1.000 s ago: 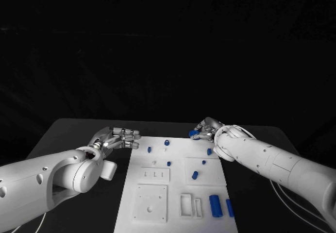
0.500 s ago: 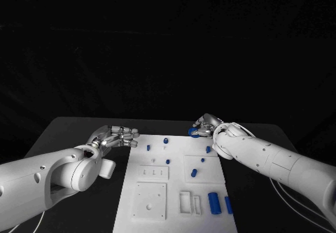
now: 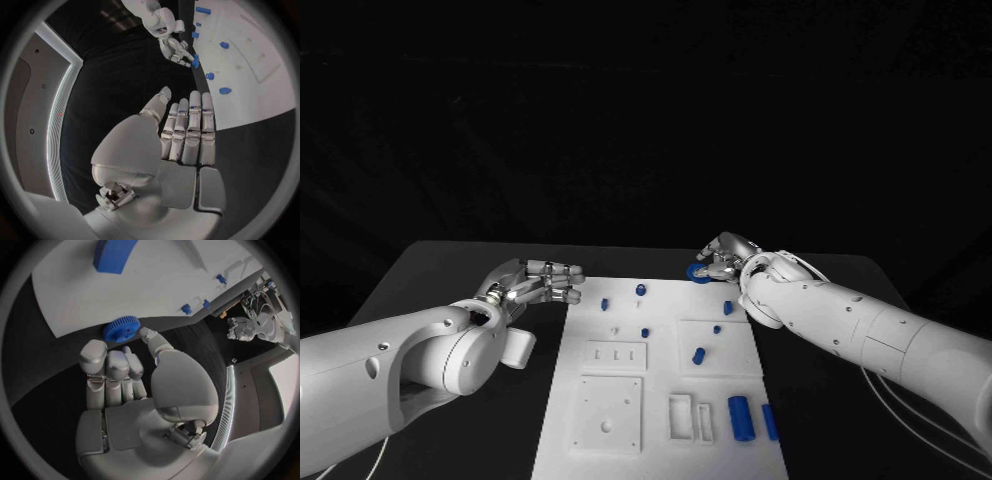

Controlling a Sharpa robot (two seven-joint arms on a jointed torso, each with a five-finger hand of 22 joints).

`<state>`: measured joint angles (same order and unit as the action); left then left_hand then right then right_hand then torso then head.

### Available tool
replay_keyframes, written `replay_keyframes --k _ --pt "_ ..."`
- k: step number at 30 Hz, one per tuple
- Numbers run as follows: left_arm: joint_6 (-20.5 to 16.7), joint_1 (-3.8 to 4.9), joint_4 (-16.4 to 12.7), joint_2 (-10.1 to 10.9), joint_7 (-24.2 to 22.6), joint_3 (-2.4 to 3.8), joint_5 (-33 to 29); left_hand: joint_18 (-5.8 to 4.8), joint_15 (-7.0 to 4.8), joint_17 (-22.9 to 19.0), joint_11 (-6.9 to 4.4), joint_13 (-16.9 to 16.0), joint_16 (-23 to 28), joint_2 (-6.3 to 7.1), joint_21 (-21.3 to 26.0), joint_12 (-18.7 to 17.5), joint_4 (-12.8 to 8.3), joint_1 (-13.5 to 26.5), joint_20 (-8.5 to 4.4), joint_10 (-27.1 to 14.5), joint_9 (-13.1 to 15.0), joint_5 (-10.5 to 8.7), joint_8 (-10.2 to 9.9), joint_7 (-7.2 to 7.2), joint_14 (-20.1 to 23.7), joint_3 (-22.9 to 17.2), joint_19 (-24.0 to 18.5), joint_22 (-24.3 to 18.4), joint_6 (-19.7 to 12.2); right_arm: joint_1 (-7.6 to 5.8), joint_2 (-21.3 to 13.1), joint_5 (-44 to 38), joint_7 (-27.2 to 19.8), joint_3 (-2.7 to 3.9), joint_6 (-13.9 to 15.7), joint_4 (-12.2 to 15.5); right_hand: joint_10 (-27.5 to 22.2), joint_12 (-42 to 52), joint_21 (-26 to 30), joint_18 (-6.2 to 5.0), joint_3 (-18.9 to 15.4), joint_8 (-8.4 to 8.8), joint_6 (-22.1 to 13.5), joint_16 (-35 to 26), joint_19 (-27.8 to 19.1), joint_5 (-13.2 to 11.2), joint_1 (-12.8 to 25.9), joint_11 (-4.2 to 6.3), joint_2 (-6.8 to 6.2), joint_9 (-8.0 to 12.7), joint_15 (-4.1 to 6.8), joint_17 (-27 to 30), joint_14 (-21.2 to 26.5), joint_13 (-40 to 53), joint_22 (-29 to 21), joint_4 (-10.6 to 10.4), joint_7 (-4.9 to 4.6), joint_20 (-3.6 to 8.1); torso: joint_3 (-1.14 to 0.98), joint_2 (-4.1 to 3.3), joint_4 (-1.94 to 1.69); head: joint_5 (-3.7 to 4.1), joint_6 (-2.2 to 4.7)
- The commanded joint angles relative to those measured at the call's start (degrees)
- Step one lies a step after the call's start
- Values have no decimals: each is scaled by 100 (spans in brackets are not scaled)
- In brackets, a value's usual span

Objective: Assemble the parts on the task board

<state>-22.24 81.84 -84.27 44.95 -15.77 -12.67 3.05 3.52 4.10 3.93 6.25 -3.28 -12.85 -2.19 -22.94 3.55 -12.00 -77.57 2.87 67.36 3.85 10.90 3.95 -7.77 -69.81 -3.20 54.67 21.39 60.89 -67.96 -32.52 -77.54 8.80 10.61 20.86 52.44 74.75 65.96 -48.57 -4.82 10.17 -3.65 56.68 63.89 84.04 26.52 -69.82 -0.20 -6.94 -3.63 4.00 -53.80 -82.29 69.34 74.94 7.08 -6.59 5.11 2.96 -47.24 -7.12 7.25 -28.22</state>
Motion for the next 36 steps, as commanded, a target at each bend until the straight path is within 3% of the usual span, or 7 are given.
replay_keyframes --k 1,5,14,23,28,30,36 --pt "49 13 -21 -2 -23 6 22 19 -7 -4 -6 -7 -6 48 38 -2 24 -21 -1 -40 0 -29 -6 0 22 2 48 9 -36 2 -3 -2 -1 -2 -71 -14 -52 -52 33 -86 -231 22 -429 -35 247 -40 -38 -17 20 24 -10 25 -4 -38 572 -82 -24 -12 2 0 -7 18 5" --pt "51 13 -22 -2 -19 6 22 19 -7 -4 -6 -7 -6 48 38 -2 24 -21 -1 -40 0 -29 -6 0 22 2 48 9 -36 2 16 60 1 -2 -105 -80 -83 -79 48 -96 -512 37 -674 -42 255 -34 -142 -32 30 35 -20 26 -3 -84 574 -233 -44 -26 3 0 -13 24 5" --pt "58 14 -18 -8 -17 6 22 19 -7 -4 -6 -7 -6 48 38 -2 24 -21 -1 -40 0 -29 -6 0 22 2 48 9 -36 3 80 118 39 -2 -314 -217 -113 -82 61 -104 -654 46 -914 -53 258 -14 -274 -49 -22 44 -33 28 -2 -124 576 -485 -67 -41 5 -3 -11 32 -2" --pt "59 14 -16 -6 -14 6 22 20 -4 -4 -3 -7 -4 55 64 -1 49 -22 2 -52 1 -29 -4 -1 23 1 59 13 -40 3 98 168 45 -2 -482 -303 -105 -66 47 -91 -448 37 -523 -53 253 8 -181 -23 82 32 -15 23 -1 -111 579 -350 -35 -24 5 -2 -14 32 -13" --pt "64 14 -16 -7 -15 6 22 20 -4 -4 -3 -7 -4 55 64 -1 49 -22 2 -52 1 -29 -4 -1 23 1 59 13 -40 4 107 182 42 -3 -552 -325 -98 -56 33 -77 -95 19 9 -61 246 -36 -36 5 107 11 5 22 -2 -93 580 -290 1 -5 4 -1 -16 39 -18" --pt "62 14 -14 -6 -15 6 22 20 -4 -4 -3 -7 -4 55 64 -1 49 -22 2 -52 1 -29 -4 -1 23 1 59 13 -40 4 109 193 42 -3 -574 -336 -98 -62 31 -73 126 5 64 -61 249 -54 49 5 52 5 7 17 -7 -91 582 -282 9 2 4 0 -17 42 -16" --pt "62 14 -13 -5 -15 6 22 20 -4 -4 -3 -8 -5 56 80 -1 69 -19 3 -55 1 -29 -4 2 23 1 68 7 -36 4 117 221 27 -3 -652 -351 -88 -54 24 -69 331 9 138 -64 247 -78 111 15 84 5 13 14 -6 -82 581 -294 11 4 4 -4 -8 38 -25"
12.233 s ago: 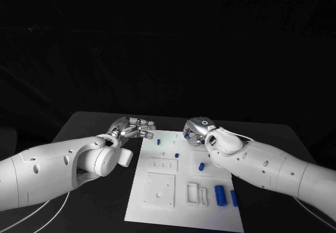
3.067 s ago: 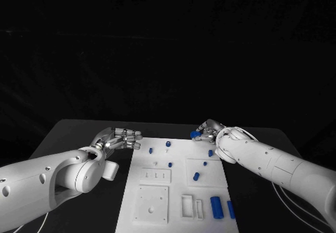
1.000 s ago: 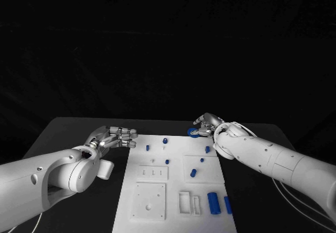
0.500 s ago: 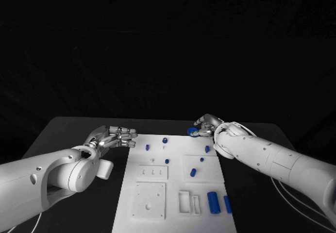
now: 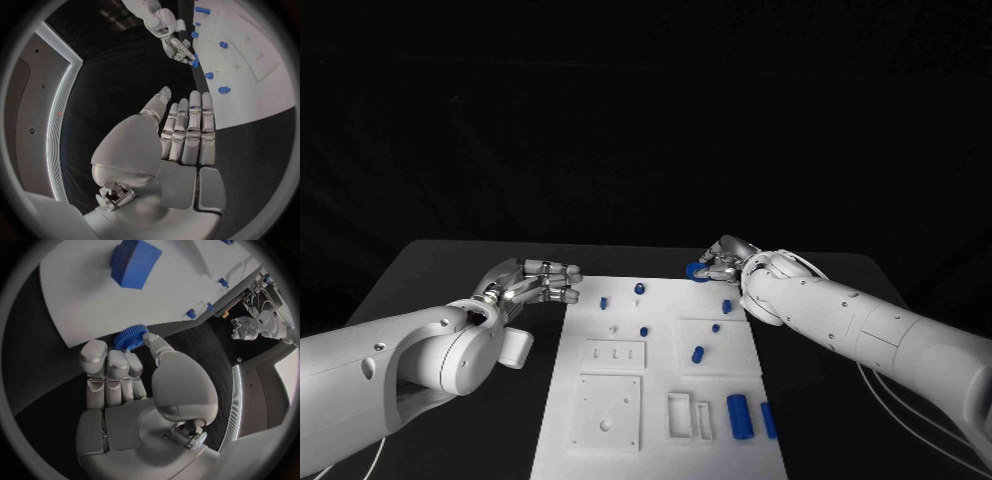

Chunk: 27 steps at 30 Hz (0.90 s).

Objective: Assemble the parts on the task board

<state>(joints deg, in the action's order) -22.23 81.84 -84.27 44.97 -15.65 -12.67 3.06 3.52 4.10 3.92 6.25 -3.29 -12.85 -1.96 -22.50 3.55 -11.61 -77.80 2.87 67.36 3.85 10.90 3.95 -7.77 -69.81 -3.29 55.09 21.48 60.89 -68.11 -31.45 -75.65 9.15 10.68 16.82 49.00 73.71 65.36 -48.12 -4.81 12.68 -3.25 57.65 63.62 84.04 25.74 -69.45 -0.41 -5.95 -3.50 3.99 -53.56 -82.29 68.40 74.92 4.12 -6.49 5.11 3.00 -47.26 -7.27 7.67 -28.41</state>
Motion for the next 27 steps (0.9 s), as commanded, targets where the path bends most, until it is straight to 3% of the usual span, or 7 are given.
replay_keyframes --k 1,9,14,18,21,24,27 --pt "62 13 -13 -7 -26 6 21 20 -5 -4 -3 -8 -4 33 35 -1 29 4 3 -55 0 -29 -4 2 23 9 26 -2 -36 19 11 35 -9 -10 -263 -7 15 6 -25 -71 98 -27 50 -36 247 3 81 36 -18 -7 14 -13 -7 12 584 5 2 6 -1 -3 8 -5 -8" --pt "61 13 -11 -6 -23 6 21 20 -5 -4 -3 -8 -4 33 35 -1 29 4 3 -55 0 -29 -4 2 23 9 26 -2 -36 20 6 -51 27 -11 -359 5 14 0 -17 -70 10 -31 30 -42 242 60 55 33 -94 -9 12 -12 -7 11 582 65 0 5 1 0 0 13 -23" --pt "59 13 -13 -2 -21 6 21 20 -5 -4 -3 -8 -4 33 35 -1 29 4 3 -55 0 -29 -4 2 23 9 26 -2 -36 25 -24 -249 55 -11 -357 60 -7 -26 -9 -75 -135 -24 -194 -42 240 81 -57 20 -123 -1 4 -26 -5 -6 580 149 -19 -2 0 1 5 11 -28" --pt "57 13 -15 4 -20 6 21 20 -5 -4 -3 -8 -4 33 35 -1 29 4 3 -55 0 -29 -4 2 23 9 26 -2 -36 39 -72 -373 77 -11 -362 136 -11 -31 -27 -75 -133 -24 -202 -37 241 286 -146 23 -165 -2 4 -42 -4 -8 586 268 -22 -3 0 1 5 13 -38" --pt "54 13 -19 12 -18 6 21 20 -2 -5 0 -7 -2 45 55 -1 43 -10 3 -61 0 -27 -6 -1 29 0 35 -8 -44 53 -114 -435 92 -12 -363 204 -15 -36 -43 -72 -11 -30 -54 -39 240 541 -164 34 -181 -8 13 -52 -3 -9 590 392 -17 4 -3 3 9 6 -46" --pt "51 13 -22 18 -16 6 21 20 -2 -5 0 -7 -2 45 55 -1 43 -10 3 -61 0 -27 -6 -1 29 0 35 -8 -44 65 -149 -488 102 -12 -356 264 -7 -32 -63 -67 319 -29 43 -50 235 603 -28 44 -195 -9 24 -66 -4 0 592 595 -10 14 -4 0 9 12 -47" --pt "49 13 -26 22 -16 6 21 20 -2 -5 0 -7 -2 45 55 -1 43 -10 3 -61 0 -27 -6 -1 29 0 35 -8 -44 79 -180 -545 107 -12 -328 334 -2 -28 -72 -65 414 -31 92 -55 232 622 9 54 -187 -10 27 -72 -5 6 592 656 0 17 -1 4 8 11 -47"
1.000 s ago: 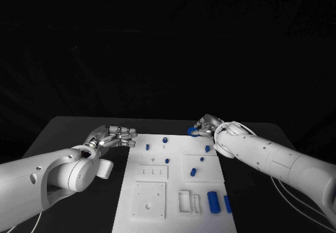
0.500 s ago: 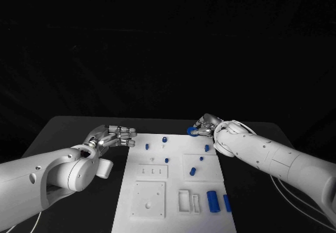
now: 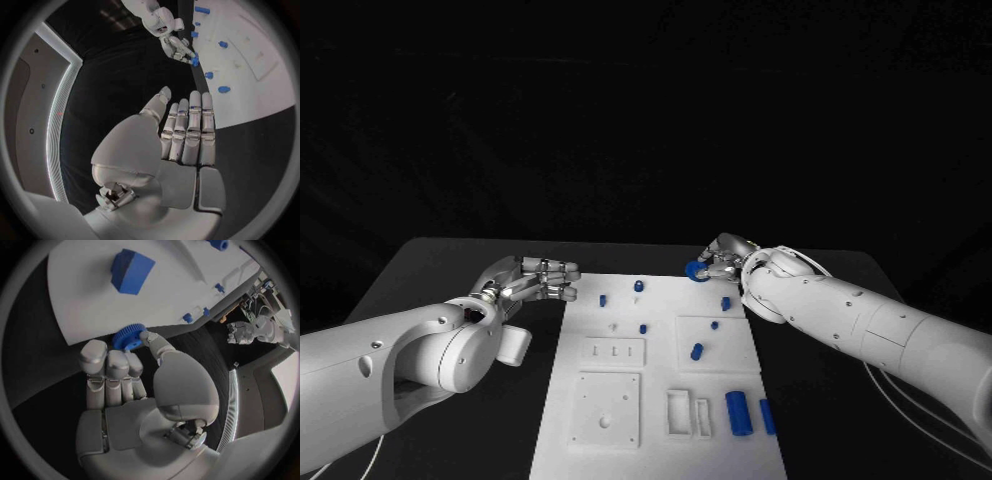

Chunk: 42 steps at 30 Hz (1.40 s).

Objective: Assemble the parts on the task board

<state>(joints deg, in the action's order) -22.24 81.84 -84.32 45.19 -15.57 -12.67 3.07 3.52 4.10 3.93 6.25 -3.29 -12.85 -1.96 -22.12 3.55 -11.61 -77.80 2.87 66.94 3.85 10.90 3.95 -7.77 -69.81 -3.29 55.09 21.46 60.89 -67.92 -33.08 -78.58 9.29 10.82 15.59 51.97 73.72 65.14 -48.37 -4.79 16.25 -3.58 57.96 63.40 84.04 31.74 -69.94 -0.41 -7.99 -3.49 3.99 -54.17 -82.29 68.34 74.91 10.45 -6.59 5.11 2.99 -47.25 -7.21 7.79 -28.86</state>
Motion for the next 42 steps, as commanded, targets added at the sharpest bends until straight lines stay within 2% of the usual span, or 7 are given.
replay_keyframes --k 1,8,17,26,30,38,42 --pt "48 13 -23 1 -25 6 21 20 -2 -5 0 -7 -2 45 17 -1 43 -10 3 -19 0 -27 -6 -1 29 0 36 -7 -44 64 -27 -282 96 -26 -178 63 1 -1 -50 -65 111 6 98 -33 232 5 72 59 19 -9 31 -16 -7 18 594 47 16 21 0 3 1 -1 -2" --pt "43 13 -33 9 -24 6 21 20 -1 -5 3 -7 -1 46 23 -2 48 -11 5 -30 0 -27 -5 -2 31 -3 34 -8 -44 76 -62 -376 109 -26 -83 166 33 32 -92 -49 341 2 358 -31 234 -35 147 101 39 -20 61 -40 -11 56 600 115 80 49 6 3 -6 -1 -8" --pt "40 13 -54 39 -11 6 21 20 -1 -5 3 -7 -1 46 23 -2 48 -11 5 -30 0 -27 -5 -2 31 -3 34 -8 -44 104 -152 -631 116 -26 94 410 55 46 -163 -31 361 3 476 -28 243 -60 184 122 32 -22 77 -54 -17 74 613 109 112 66 6 -2 0 -35 -19" --pt "29 13 -78 74 -16 6 21 20 -1 -5 3 -7 -1 46 23 -2 48 -11 5 -30 0 -27 -5 -2 31 -3 34 -8 -44 129 -380 -1236 145 -26 443 1078 89 44 -247 -13 203 2 553 -24 263 -196 147 137 -11 -22 87 -71 -24 83 630 -28 142 79 11 6 1 -88 -35" --pt "22 13 -86 85 -19 6 21 20 -1 -5 3 -7 -1 46 23 -2 48 -11 5 -30 0 -27 -5 -2 31 -3 34 -8 -44 131 -461 -1496 210 -27 556 1426 91 35 -273 -9 231 0 567 -22 265 -290 123 138 -52 -23 88 -73 -26 81 634 -78 148 81 11 11 15 -114 -39" --pt "21 13 -91 88 -25 6 20 21 -2 -4 2 -7 -2 58 38 -1 62 -23 4 -29 0 -25 -7 -4 28 -17 44 -6 -51 162 -532 -2003 422 -34 744 2073 100 23 -313 -3 395 2 621 -27 267 -494 79 146 -138 -22 95 -69 -25 79 640 -190 162 88 11 11 -3 -168 -29" --pt "23 13 -91 87 -28 5 20 21 -2 -4 2 -7 -2 58 38 -1 62 -23 4 -29 0 -25 -7 -4 28 -17 44 -6 -51 192 -539 -2204 515 -50 789 2353 107 22 -317 -1 500 2 644 -34 267 -588 68 151 -197 -22 98 -62 -25 81 640 -254 168 91 19 11 -7 -199 -24"
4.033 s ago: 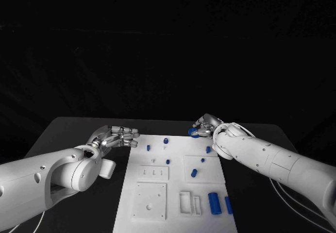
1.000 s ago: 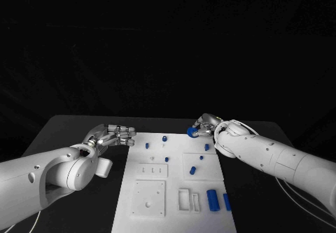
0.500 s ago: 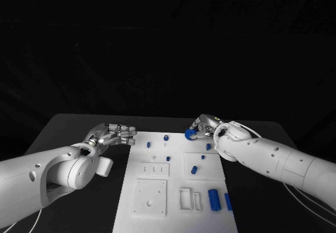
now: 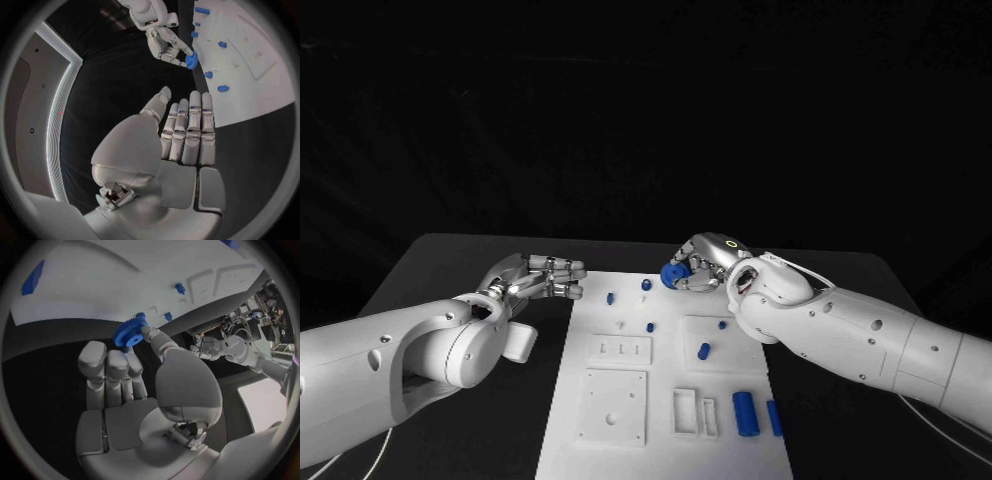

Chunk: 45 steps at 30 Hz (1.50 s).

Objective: Assemble the parts on the task board

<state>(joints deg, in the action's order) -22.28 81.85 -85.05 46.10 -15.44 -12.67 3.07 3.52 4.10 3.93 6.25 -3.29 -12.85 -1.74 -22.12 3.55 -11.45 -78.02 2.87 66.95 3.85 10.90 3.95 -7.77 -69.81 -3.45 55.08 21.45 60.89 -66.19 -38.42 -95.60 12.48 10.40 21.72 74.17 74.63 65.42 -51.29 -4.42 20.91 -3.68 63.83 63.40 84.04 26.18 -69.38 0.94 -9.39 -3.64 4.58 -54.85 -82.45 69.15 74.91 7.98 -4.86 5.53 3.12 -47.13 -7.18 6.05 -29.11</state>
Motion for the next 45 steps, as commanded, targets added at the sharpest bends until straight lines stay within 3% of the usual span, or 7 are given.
replay_keyframes --k 1,6,14,19,21,28,45 --pt "28 12 -19 -4 -42 6 20 21 -2 -4 3 -7 -2 36 38 -1 47 -1 5 -29 0 -25 -7 -4 28 -1 44 -5 -51 27 -2 -541 215 -17 174 192 17 -5 -27 -37 47 12 61 -34 268 -41 9 16 -67 -7 41 5 -11 2 641 -20 -4 51 8 -4 -14 -30 2" --pt "28 11 -18 -11 -43 5 19 21 -2 -4 3 -7 -2 36 38 -1 47 -1 5 -29 0 -25 -7 -4 28 -1 44 -5 -51 57 67 -690 293 -109 154 372 16 -9 -34 -36 67 12 68 -33 267 -88 3 18 -71 -7 41 5 -11 0 642 -39 -2 50 8 -9 -18 -74 4" --pt "5 12 -20 -27 -33 5 18 21 -1 -4 3 -7 -2 35 41 0 55 7 4 -28 0 -24 -6 -4 28 -7 47 -3 -50 73 197 -771 384 -230 132 350 21 -5 -46 -32 108 13 73 -35 269 -111 -1 19 -87 -7 42 8 -12 6 645 -62 -1 52 14 -10 -24 -92 33" --pt "-21 12 -25 -36 -19 5 18 23 -3 -4 4 -7 -4 38 42 -2 48 -4 2 -35 0 -20 -6 -3 26 -15 50 0 -51 88 312 -799 441 -315 157 302 15 -16 -38 -32 141 12 95 -43 268 -106 1 24 -93 -7 46 17 -8 -1 643 -87 6 55 -5 -21 -15 -149 44" --pt "-21 12 -26 -45 -18 5 18 23 -3 -4 4 -7 -4 38 42 -2 48 -4 2 -35 0 -20 -6 -3 26 -15 50 0 -51 101 360 -809 451 -341 166 282 19 -12 -42 -32 150 12 96 -38 269 -120 -4 24 -94 -7 46 13 -11 2 644 -86 5 55 -3 -17 -21 -163 35" --pt "-31 12 -25 -59 -16 6 18 23 -2 -4 9 -7 -5 47 38 -2 46 0 2 -48 0 -23 -6 -5 23 -18 52 7 -52 126 486 -822 475 -387 186 158 21 -12 -51 -29 167 13 82 -47 272 -143 2 21 -107 -7 45 24 -9 2 645 -104 2 56 2 -26 -46 -218 44" --pt "-29 12 -12 -78 -11 6 18 23 -2 -4 9 -7 -5 47 38 -2 46 0 2 -48 0 -23 -6 -5 23 -18 52 7 -52 131 689 -870 565 -457 284 -221 9 -37 -61 -30 195 12 27 -55 275 -338 -26 12 -118 -6 39 38 -10 -18 648 -129 -12 50 0 -30 -36 -289 18"
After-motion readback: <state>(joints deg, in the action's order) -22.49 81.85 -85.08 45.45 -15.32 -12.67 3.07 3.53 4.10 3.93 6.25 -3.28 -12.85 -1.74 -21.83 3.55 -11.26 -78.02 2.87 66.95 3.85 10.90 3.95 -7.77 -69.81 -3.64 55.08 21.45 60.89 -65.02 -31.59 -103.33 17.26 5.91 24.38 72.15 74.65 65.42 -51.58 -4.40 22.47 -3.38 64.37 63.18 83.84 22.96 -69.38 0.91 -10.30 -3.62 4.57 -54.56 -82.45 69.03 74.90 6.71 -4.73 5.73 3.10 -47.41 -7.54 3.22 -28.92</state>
